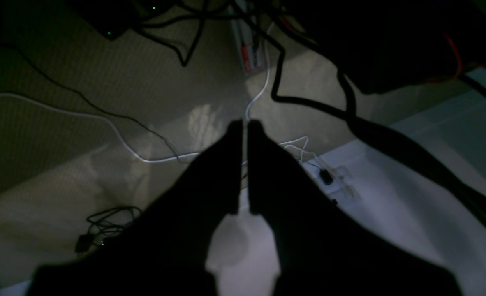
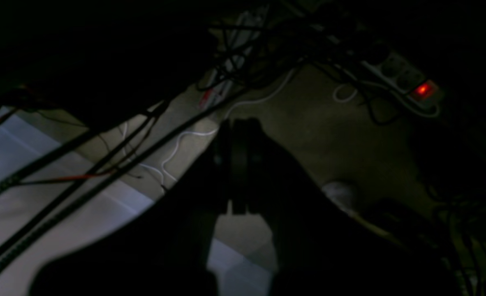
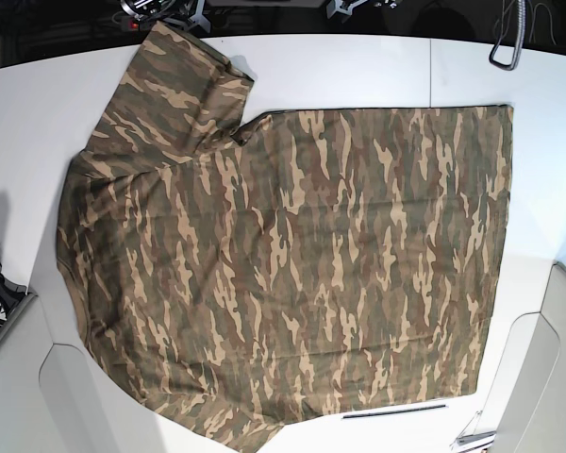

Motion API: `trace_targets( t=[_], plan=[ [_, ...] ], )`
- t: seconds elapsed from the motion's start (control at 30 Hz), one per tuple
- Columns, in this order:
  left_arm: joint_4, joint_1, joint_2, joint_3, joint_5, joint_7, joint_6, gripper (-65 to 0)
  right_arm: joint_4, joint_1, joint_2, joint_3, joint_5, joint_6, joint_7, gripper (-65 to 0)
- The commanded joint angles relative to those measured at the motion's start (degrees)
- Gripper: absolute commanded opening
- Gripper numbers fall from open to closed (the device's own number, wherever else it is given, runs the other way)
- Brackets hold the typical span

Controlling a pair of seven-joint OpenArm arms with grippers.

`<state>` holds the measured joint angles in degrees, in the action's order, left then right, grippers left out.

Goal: Fold the T-shirt properly
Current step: 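Move both grippers from rest toward the shirt's hem corners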

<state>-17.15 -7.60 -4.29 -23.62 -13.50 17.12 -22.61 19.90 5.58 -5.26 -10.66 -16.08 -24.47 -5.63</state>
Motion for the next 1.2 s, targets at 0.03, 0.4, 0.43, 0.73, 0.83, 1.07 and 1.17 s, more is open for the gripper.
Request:
trace_targets(
  t=[0.03,0.4,0.43,0.73,0.83,1.07,1.17],
  plan=[
    [-0.2,-0.2,0.0,0.0,0.0,0.2,-0.8,-61.8,1.1,0.0,-0.3,0.0,0.0,-0.7,0.0,-65.0],
    [-0.3,-0.2,0.0,0.0,3.5,0.3,-0.8,-61.8,2.6,0.2,-0.3,0.0,0.0,-0.7,0.0,-62.8],
    [-0.3,-0.2,0.0,0.0,4.3,0.8,-0.8,-61.8,2.6,0.2,-0.3,0.0,0.0,-0.7,0.0,-62.8],
    [-1.9,-4.6,-1.0,0.0,5.7,8.0,-9.7,-61.8,3.8,3.8,-1.8,0.0,0.0,-4.0,-0.2,-62.8],
    [-5.2,-8.6,-2.6,0.0,5.6,7.9,-11.2,-61.8,6.5,6.2,-3.8,0.0,0.0,-6.8,-0.2,-62.8],
    [-21.2,-20.1,-8.3,0.1,0.5,8.0,-11.1,-61.8,19.2,15.7,-11.2,0.0,8.4,-9.0,-0.5,-62.8],
    [-29.4,-25.0,-10.8,0.1,-1.5,8.5,-11.1,-61.8,26.5,20.9,-15.0,0.0,14.3,-9.4,-1.9,-62.8]
  ],
)
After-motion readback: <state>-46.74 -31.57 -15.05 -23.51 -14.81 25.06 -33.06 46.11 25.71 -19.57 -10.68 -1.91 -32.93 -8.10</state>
